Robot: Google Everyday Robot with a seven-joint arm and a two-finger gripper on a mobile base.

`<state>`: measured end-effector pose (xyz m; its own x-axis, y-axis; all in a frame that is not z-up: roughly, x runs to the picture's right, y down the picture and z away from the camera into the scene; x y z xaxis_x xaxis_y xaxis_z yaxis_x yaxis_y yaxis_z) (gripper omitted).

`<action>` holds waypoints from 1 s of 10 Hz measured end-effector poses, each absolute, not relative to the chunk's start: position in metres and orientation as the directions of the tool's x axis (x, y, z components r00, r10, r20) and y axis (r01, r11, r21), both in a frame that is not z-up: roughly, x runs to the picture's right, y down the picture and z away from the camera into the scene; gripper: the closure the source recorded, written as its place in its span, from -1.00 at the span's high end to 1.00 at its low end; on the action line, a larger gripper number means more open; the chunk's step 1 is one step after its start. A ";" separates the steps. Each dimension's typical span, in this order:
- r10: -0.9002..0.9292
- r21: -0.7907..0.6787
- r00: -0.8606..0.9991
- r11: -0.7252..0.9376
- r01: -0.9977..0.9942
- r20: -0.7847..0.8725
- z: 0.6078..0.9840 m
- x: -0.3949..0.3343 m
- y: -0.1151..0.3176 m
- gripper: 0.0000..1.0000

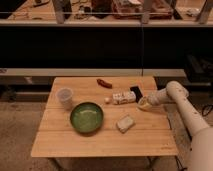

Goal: Push the eraser across the table

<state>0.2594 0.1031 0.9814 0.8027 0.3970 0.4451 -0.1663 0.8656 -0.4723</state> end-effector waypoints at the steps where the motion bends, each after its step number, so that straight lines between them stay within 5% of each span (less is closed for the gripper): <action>1: 0.395 -0.457 0.802 0.872 -0.174 0.449 0.990 0.260 0.097 -1.00; 10: 0.455 -0.436 0.760 0.864 -0.252 0.464 1.015 0.256 0.064 -1.00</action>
